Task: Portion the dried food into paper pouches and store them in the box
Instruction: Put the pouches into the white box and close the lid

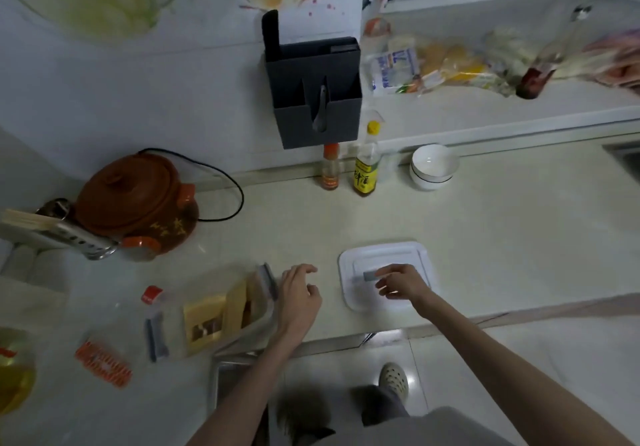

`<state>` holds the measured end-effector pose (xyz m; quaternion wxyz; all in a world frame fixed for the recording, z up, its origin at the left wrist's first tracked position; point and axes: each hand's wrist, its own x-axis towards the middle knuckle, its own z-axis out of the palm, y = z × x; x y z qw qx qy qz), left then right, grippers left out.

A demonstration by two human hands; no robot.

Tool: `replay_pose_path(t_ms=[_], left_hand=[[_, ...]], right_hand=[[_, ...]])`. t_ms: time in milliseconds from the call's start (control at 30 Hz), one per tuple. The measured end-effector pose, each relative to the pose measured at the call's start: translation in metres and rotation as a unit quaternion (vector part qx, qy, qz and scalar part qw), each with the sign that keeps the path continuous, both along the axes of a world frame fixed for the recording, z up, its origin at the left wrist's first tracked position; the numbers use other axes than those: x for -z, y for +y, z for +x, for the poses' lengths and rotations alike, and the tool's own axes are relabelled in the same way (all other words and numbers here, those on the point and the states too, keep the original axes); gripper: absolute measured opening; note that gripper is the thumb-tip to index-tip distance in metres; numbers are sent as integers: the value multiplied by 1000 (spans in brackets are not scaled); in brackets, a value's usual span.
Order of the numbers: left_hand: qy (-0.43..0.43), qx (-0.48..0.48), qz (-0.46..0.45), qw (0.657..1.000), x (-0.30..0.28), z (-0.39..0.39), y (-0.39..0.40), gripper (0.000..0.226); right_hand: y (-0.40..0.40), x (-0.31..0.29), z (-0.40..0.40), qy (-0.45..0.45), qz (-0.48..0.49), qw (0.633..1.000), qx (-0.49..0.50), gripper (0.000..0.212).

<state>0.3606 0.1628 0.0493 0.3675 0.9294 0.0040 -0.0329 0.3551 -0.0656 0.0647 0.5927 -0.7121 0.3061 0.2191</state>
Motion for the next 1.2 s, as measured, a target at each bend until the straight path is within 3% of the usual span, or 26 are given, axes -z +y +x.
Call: replay_pose_path(t_ms=[100, 267, 433, 567, 633, 800, 900, 1000, 1100, 1200], left_hand=[[102, 1, -37, 994, 19, 5, -42, 40], [273, -66, -85, 956, 46, 11, -88, 37], [291, -123, -88, 945, 53, 19, -110, 22], [296, -154, -81, 939, 59, 24, -117, 37], [303, -175, -78, 934, 61, 25, -116, 45], [326, -172, -89, 925, 69, 24, -115, 28], [351, -183, -113, 911, 72, 25, -113, 14], [373, -209, -130, 895, 74, 26, -105, 24], [387, -187, -138, 892, 76, 16, -96, 9], [369, -157, -148, 904, 75, 8, -90, 22]], right_hand=[[-46, 14, 4, 18, -13, 999, 26, 27], [-106, 38, 8, 54, -66, 995, 56, 25], [-139, 55, 21, 70, -125, 989, 22, 37], [-145, 67, 30, 88, -129, 988, 6, 46], [-142, 71, 32, 101, -106, 989, 13, 40], [-136, 77, 32, 121, -63, 991, -12, 29], [-137, 79, 31, 130, -47, 990, -17, 32], [-141, 81, 29, 136, -42, 989, -30, 38], [-140, 76, 30, 137, -85, 986, -50, 18], [-135, 68, 33, 129, -171, 972, -97, 12]])
